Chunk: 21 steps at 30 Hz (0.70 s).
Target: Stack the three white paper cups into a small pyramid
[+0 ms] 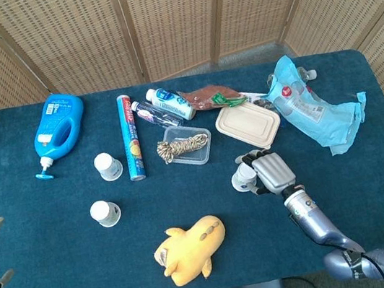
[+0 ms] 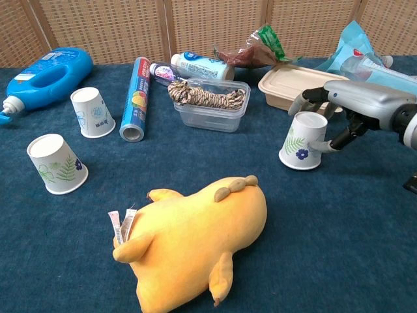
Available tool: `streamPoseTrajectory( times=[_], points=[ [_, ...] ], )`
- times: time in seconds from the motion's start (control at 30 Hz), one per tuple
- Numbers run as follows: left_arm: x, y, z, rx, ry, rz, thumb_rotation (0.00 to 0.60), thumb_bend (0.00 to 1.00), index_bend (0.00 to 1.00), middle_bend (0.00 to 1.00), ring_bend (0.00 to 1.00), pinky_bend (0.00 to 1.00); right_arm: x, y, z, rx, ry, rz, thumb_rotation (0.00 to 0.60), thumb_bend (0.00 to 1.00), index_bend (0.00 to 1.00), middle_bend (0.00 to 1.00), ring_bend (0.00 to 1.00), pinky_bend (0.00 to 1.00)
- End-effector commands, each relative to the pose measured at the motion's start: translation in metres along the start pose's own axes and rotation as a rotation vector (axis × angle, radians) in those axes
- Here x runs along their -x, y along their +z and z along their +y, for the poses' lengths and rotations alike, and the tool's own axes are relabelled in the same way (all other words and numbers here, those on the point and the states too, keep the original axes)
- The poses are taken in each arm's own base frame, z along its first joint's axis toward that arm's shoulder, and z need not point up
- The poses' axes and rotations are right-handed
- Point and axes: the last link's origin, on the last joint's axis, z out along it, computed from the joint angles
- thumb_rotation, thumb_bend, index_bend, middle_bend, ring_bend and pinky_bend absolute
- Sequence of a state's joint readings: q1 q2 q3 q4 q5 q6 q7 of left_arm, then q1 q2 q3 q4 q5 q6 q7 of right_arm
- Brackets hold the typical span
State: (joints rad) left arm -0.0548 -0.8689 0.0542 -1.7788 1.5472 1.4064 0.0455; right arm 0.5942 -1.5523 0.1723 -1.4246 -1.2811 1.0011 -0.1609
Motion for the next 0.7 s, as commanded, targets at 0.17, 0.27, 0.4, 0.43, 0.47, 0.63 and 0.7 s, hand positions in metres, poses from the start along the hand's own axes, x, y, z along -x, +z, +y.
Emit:
streamPoseTrajectory(
  times=[0.17,0.27,0.4,0.43,0.47,0.63,0.7],
  points=[
    [0.001,0.0,0.001,0.001,0.0,-0.004,0.6,0.25,0.0,0.0,0.0,0.0,0.0,-0.004,-0.003,-0.019,0.019,0.005,0.6,0.42,0.3,0.39,0.27,0.33],
    [0.001,0.0,0.001,0.003,-0.001,-0.003,0.6,0.25,0.0,0.0,0.0,0.0,-0.003,-0.009,-0.013,-0.052,0.036,0.016,0.6,0.41,0.3,0.39,0.27,0.33],
    [0.001,0.0,0.001,0.004,0.0,-0.005,0.6,0.24,0.0,0.0,0.0,0.0,-0.007,-0.014,-0.034,-0.117,0.076,0.027,0.6,0.41,0.3,0.39,0.27,0.33],
    [0.002,0.0,0.002,0.005,0.0,-0.006,0.6,0.24,0.0,0.0,0.0,0.0,-0.007,-0.015,-0.039,-0.131,0.079,0.029,0.6,0.41,0.3,0.39,0.27,0.33],
    [0.002,0.0,0.002,0.005,0.0,-0.006,0.6,0.24,0.0,0.0,0.0,0.0,-0.007,-0.014,-0.044,-0.146,0.078,0.031,0.6,0.42,0.3,0.39,0.27,0.33],
    [0.002,0.0,0.002,0.007,-0.001,-0.007,0.6,0.25,0.0,0.0,0.0,0.0,-0.005,-0.008,-0.073,-0.205,0.065,0.036,0.6,0.42,0.3,0.39,0.27,0.33],
    [0.002,0.0,0.002,0.007,-0.002,-0.006,0.6,0.25,0.0,0.0,0.0,0.0,-0.004,-0.003,-0.082,-0.215,0.058,0.041,0.6,0.41,0.3,0.39,0.27,0.33]
  ],
)
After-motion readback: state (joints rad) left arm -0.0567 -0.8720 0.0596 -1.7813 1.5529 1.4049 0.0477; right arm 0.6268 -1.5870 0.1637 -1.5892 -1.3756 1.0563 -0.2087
